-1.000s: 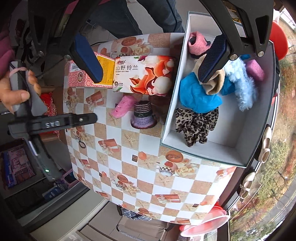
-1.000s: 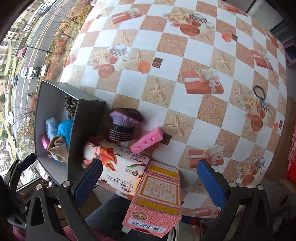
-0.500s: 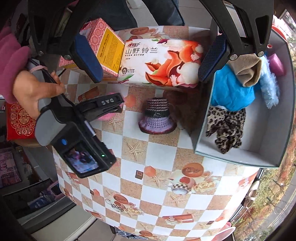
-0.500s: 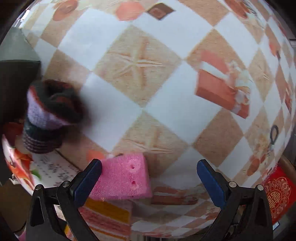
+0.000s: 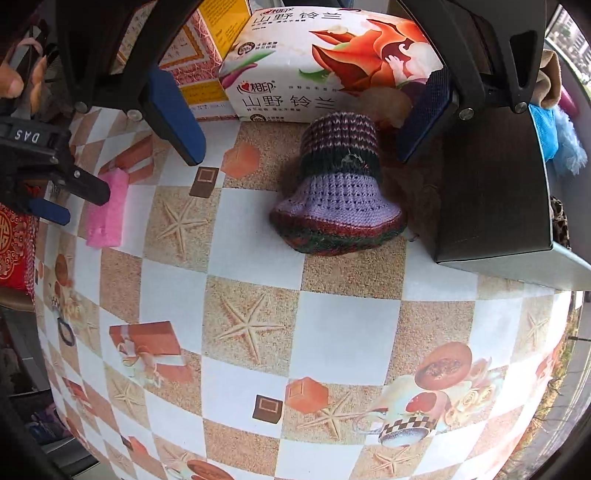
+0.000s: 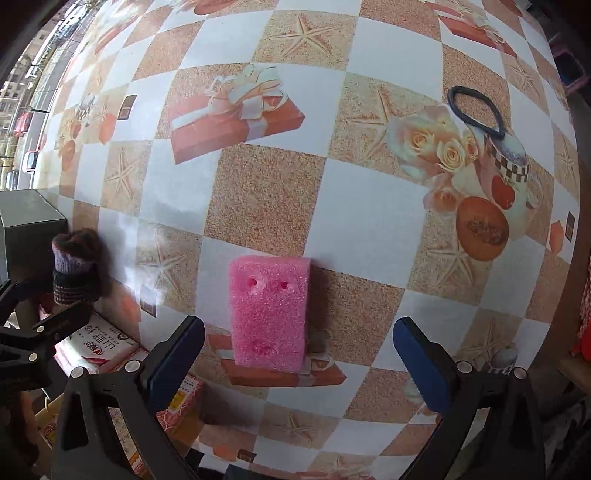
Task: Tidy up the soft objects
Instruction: 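Grasp the striped knit hat with the left tool while the right tool grasps the pink sponge, then carry the knit hat and pink sponge over the white box with both tools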
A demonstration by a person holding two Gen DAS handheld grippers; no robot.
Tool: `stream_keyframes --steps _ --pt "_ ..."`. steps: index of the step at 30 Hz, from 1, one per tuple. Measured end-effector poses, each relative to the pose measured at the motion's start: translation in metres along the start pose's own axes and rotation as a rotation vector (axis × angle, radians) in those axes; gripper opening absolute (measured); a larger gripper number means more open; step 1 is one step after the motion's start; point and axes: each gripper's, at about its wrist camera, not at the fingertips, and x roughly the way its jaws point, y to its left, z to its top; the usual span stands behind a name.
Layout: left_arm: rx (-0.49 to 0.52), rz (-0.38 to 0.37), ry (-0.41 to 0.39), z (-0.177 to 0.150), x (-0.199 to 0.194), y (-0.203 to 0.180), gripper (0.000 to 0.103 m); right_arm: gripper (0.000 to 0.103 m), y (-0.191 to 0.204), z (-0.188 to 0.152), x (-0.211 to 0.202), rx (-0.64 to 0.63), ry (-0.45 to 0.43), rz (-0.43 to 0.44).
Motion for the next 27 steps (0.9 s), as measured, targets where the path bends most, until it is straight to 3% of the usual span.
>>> stream_keyframes --steps 6,10,13,15,17,19,27 --pt "0.002 0.029 0.079 0.014 0.026 0.001 0.101 0.103 0.01 -0.003 0.01 0.035 -0.056 0.0" --pt "-0.003 0.054 0.146 0.02 0.046 0.004 0.097 0.103 0.026 -0.014 0.022 0.005 -0.063 -0.052" --pt "0.025 0.072 0.125 0.019 0.044 0.003 0.093 0.097 0.034 -0.021 0.024 -0.026 -0.071 -0.106" --pt "0.06 0.083 0.088 0.018 0.037 -0.001 0.081 0.088 0.034 -0.027 0.022 -0.025 -0.086 -0.129" --pt "0.084 0.082 0.051 0.02 0.028 -0.004 0.051 0.073 0.031 -0.032 0.014 -0.024 -0.104 -0.152" --pt "0.102 0.049 0.026 0.019 0.022 -0.004 0.04 0.044 0.019 -0.034 0.001 -0.029 -0.129 -0.15" --pt "0.157 0.009 -0.168 -0.006 -0.029 -0.003 0.038 0.044 -0.002 -0.046 -0.04 0.074 -0.173 0.009"
